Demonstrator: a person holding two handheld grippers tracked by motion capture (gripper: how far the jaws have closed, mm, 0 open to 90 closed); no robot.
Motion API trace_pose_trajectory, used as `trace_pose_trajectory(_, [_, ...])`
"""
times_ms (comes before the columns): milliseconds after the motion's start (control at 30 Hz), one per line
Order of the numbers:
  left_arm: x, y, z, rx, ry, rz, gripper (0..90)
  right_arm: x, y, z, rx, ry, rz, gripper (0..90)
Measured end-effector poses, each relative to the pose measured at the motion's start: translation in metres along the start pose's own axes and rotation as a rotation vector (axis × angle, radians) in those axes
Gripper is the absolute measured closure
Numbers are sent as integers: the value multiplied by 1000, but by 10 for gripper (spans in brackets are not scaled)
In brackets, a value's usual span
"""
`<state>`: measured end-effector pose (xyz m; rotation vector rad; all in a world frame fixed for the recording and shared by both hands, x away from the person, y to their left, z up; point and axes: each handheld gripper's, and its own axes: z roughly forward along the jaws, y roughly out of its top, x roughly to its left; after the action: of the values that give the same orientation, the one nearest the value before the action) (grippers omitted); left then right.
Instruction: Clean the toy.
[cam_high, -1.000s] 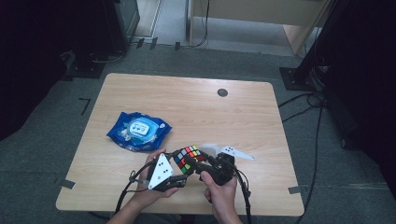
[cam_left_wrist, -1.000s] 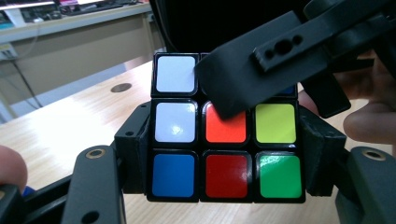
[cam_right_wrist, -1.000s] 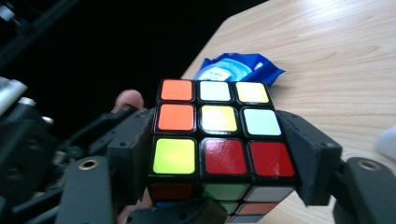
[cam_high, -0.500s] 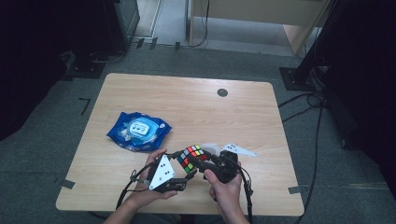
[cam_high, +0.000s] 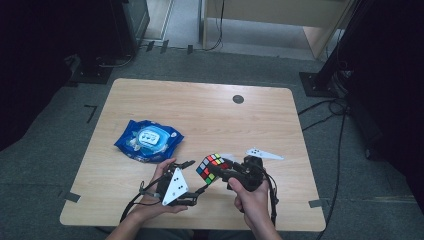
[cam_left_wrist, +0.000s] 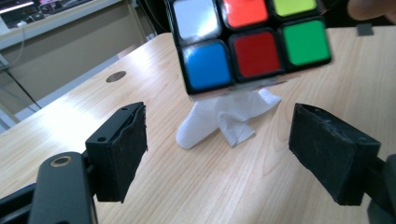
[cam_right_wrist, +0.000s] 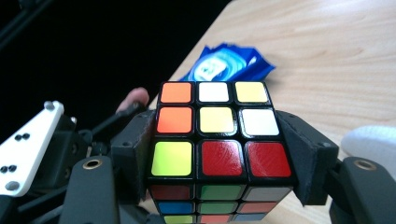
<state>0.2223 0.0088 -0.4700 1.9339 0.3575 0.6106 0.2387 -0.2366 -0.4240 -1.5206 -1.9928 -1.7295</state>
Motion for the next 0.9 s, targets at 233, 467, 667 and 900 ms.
trace_pose_trajectory(233, [0, 0, -1, 4, 18, 34, 177, 1, -2, 8, 65, 20, -9, 349])
trace_pose_trajectory(467, [-8, 3, 1, 14, 13, 78, 162, 0, -3, 12, 91, 11, -6, 348])
trace_pose_trajectory(667, [-11, 7, 1, 2, -4, 83, 114, 1, -4, 14, 114, 28, -14, 348])
trace_pose_trajectory(900, [-13, 7, 2, -3, -12, 93, 113, 2, -5, 18, 138, 25, -23, 348])
